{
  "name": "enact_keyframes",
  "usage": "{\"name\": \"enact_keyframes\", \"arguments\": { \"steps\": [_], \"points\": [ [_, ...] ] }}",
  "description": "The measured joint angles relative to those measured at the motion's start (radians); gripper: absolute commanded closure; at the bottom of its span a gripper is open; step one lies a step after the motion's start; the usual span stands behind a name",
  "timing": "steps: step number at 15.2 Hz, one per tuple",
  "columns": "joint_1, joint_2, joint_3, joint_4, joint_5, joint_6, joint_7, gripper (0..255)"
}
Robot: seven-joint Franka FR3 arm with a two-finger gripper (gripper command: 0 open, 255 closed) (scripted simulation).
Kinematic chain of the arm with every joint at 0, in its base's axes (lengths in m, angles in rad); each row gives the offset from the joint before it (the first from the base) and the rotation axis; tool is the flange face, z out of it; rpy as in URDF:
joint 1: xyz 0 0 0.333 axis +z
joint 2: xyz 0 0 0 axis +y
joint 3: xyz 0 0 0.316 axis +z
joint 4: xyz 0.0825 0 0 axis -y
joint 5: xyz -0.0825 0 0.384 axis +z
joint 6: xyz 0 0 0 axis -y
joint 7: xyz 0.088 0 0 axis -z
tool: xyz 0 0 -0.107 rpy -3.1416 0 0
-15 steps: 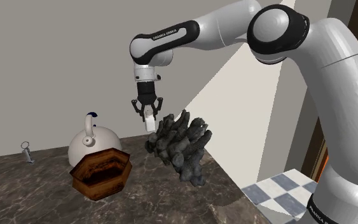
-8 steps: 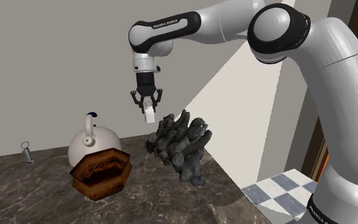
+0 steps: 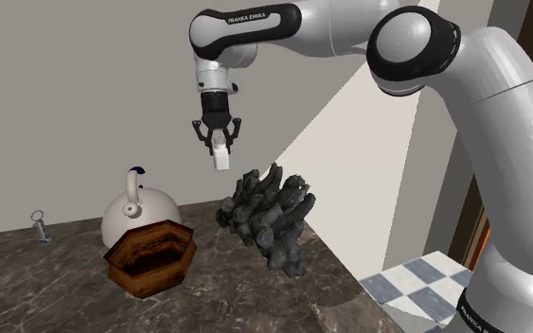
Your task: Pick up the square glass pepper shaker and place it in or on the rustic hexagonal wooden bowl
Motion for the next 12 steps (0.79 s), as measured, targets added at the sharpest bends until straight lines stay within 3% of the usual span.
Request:
{"name": "enact_keyframes", "arguments": {
  "steps": [4, 12],
  "points": [
    [0.010, -0.002, 0.003, 0.041, 0.001, -0.041, 0.010, 255],
    [0.083, -0.095, 0.050, -0.104, 0.036, 0.025, 0.144, 255]
  ]
}}
